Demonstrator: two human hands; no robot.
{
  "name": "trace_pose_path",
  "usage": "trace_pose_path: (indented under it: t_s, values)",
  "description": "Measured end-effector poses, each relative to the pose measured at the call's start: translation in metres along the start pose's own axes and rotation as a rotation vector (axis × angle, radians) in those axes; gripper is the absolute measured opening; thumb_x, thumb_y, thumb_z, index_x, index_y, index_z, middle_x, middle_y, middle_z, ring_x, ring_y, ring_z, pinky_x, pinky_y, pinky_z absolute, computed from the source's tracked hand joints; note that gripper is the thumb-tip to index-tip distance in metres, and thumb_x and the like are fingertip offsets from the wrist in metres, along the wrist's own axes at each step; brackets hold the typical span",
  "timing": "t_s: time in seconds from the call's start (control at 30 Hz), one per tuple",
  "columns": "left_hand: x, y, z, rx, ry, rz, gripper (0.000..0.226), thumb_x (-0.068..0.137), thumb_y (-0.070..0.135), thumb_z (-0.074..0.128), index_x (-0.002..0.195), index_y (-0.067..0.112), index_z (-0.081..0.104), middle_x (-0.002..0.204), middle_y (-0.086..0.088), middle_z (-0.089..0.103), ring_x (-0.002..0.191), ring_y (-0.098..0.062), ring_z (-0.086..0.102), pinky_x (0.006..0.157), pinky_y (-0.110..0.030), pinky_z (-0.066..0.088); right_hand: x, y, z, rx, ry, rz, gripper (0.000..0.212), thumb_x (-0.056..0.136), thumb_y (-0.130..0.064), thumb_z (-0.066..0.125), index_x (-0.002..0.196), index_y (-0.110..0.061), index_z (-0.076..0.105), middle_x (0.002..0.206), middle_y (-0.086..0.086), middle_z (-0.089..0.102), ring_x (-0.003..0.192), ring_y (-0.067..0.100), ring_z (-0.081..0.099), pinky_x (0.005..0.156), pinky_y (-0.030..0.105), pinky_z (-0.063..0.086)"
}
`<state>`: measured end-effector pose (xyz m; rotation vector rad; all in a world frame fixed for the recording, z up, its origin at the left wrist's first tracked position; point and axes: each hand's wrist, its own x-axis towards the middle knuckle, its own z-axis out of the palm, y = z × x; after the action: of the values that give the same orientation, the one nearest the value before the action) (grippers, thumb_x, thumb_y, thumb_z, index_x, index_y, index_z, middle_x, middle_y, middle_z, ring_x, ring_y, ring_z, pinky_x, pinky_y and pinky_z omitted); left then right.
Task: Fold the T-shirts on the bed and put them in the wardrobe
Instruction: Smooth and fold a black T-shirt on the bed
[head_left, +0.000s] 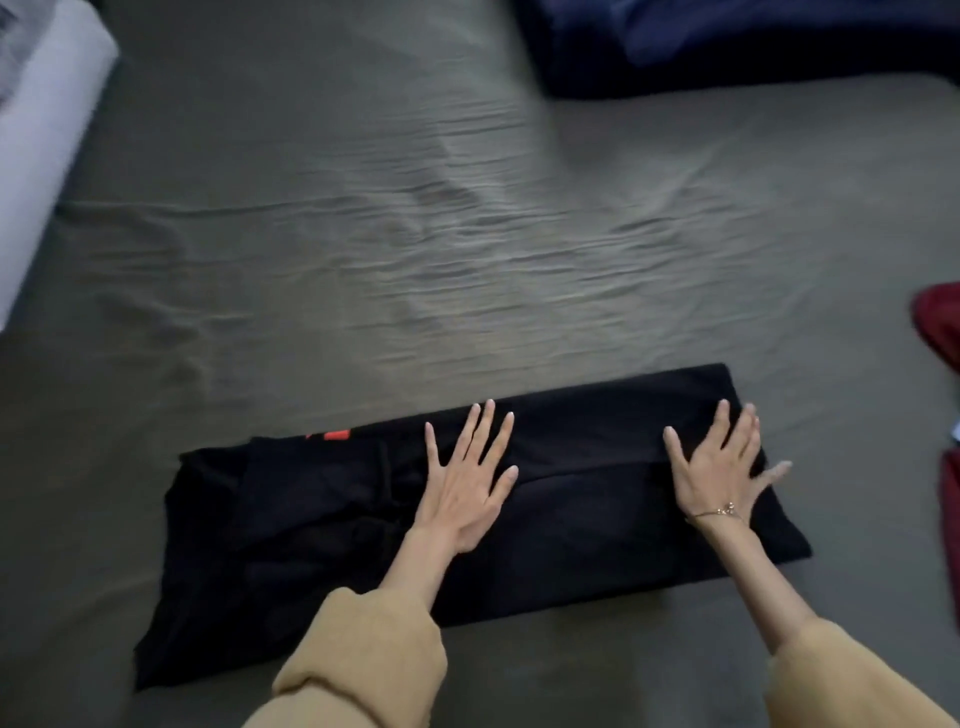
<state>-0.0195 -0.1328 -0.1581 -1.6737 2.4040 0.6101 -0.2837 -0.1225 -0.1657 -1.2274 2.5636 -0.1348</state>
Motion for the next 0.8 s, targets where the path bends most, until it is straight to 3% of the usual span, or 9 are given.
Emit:
trace_pose_path:
  t_s: [0.07, 0.17, 0.27, 0.4, 0.47, 0.5, 0.57, 0.6, 0.8]
  values:
    - [0.006, 0.006, 0.004, 0.027, -0.037, -0.001, 0.068, 0.074, 0.057, -0.017, 0.137, 0.036, -0.033, 0.148, 0.005, -0.039, 0.136, -0.011, -0.037, 0.108, -0.059, -0.019, 0.006, 0.010, -0.009, 0.041, 0.064, 0.113, 0.076, 0.091, -0.050, 0.047, 0.148, -0.007, 0.018, 0.150, 0.022, 0.019, 0.138, 0.034, 0.018, 0.106, 0.059, 0.015]
    - [0.013, 0.009, 0.002, 0.036, -0.068, 0.007, 0.068, 0.077, 0.060, -0.007, 0.138, 0.040, -0.030, 0.145, 0.002, -0.044, 0.135, -0.018, -0.040, 0.104, -0.060, -0.021, 0.010, 0.015, -0.018, 0.017, 0.174, 0.189, 0.065, 0.089, -0.047, 0.055, 0.126, 0.005, 0.041, 0.124, 0.027, 0.043, 0.117, 0.040, 0.037, 0.086, 0.051, 0.035]
    - [0.019, 0.014, -0.004, 0.027, -0.094, 0.023, 0.066, 0.094, 0.054, 0.022, 0.139, 0.042, -0.025, 0.142, -0.005, -0.047, 0.133, -0.029, -0.042, 0.105, -0.061, -0.019, 0.010, 0.011, -0.018, 0.023, 0.132, 0.234, 0.059, 0.093, -0.044, 0.049, 0.115, 0.011, 0.045, 0.117, 0.029, 0.046, 0.114, 0.040, 0.039, 0.080, 0.050, 0.041]
    - [0.014, 0.019, -0.008, -0.026, -0.082, 0.095, 0.065, 0.084, 0.066, 0.008, 0.140, 0.047, -0.019, 0.142, -0.004, -0.049, 0.130, -0.028, -0.045, 0.103, -0.056, -0.025, 0.007, -0.003, -0.032, 0.155, 0.079, 0.212, 0.046, 0.099, -0.037, 0.038, 0.112, 0.007, 0.042, 0.108, 0.034, 0.054, 0.101, 0.046, 0.053, 0.069, 0.043, 0.036]
    - [0.006, 0.015, -0.011, -0.107, 0.001, 0.039, 0.067, 0.081, 0.064, 0.004, 0.146, 0.047, -0.002, 0.153, -0.003, -0.031, 0.141, -0.023, -0.028, 0.108, -0.052, -0.019, -0.001, -0.015, -0.045, 0.274, 0.047, 0.135, 0.042, 0.099, -0.034, 0.038, 0.113, 0.005, 0.042, 0.102, 0.037, 0.057, 0.096, 0.048, 0.054, 0.068, 0.042, 0.034]
    - [0.001, 0.009, -0.016, -0.145, 0.101, -0.031, 0.063, 0.086, 0.058, 0.014, 0.147, 0.044, 0.016, 0.157, -0.008, -0.006, 0.144, -0.026, -0.005, 0.114, -0.050, -0.004, -0.007, -0.026, -0.049, 0.334, 0.030, 0.079, 0.041, 0.099, -0.033, 0.039, 0.114, 0.005, 0.042, 0.102, 0.037, 0.057, 0.097, 0.048, 0.054, 0.070, 0.043, 0.036]
    - [-0.010, -0.004, -0.025, -0.201, 0.332, -0.192, 0.041, 0.093, 0.034, 0.043, 0.133, 0.028, 0.051, 0.134, -0.009, 0.042, 0.122, -0.028, 0.042, 0.102, -0.043, 0.034, -0.028, -0.052, -0.052, 0.411, -0.029, -0.018, 0.041, 0.098, -0.031, 0.043, 0.118, 0.004, 0.045, 0.105, 0.035, 0.058, 0.099, 0.048, 0.054, 0.076, 0.043, 0.038]
    - [-0.017, -0.016, -0.030, -0.252, 0.421, -0.273, 0.030, 0.092, 0.023, 0.050, 0.121, 0.022, 0.059, 0.119, -0.005, 0.051, 0.109, -0.026, 0.051, 0.091, -0.040, 0.039, -0.041, -0.069, -0.050, 0.428, -0.067, -0.066, 0.042, 0.098, -0.031, 0.044, 0.121, 0.004, 0.045, 0.106, 0.035, 0.059, 0.100, 0.047, 0.055, 0.077, 0.043, 0.039]
    - [-0.064, -0.100, -0.053, -0.737, 0.347, -0.597, 0.018, 0.099, 0.018, 0.038, 0.105, 0.024, 0.055, 0.090, 0.004, 0.059, 0.078, -0.018, 0.056, 0.062, -0.030, 0.037, -0.140, -0.166, -0.015, 0.517, -0.384, -0.220, 0.048, 0.097, -0.029, 0.046, 0.141, -0.012, 0.037, 0.119, 0.023, 0.060, 0.110, 0.037, 0.057, 0.087, 0.037, 0.042]
